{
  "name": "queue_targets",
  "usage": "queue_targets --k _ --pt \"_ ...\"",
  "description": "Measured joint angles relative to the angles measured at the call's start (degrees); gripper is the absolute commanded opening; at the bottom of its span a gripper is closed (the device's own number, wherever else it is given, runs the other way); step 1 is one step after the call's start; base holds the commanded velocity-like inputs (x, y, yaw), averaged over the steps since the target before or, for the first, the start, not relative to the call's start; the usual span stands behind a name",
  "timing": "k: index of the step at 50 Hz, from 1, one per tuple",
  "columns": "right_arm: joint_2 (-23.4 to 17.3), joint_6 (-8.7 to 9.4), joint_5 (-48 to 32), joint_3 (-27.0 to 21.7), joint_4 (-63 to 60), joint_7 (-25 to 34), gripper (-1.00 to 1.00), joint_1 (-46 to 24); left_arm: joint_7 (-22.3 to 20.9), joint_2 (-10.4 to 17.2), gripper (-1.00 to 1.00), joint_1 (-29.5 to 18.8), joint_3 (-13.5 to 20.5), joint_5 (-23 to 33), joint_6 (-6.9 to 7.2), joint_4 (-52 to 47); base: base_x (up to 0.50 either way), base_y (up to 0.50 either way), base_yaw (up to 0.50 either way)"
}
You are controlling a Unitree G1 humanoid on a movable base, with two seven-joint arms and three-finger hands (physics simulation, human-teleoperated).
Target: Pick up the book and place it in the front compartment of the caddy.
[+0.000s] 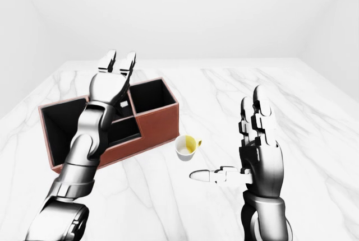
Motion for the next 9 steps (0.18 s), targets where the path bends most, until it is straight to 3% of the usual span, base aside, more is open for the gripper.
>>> queue_targets --k 9 --pt "0.1 -0.05 -0.1 0.1 -0.3 -0.1 0.99 0.2 -22.4 -2.0 1.0 8.0 4.3 16.8 0.0 -30.7 0.0 0.0 0.0"
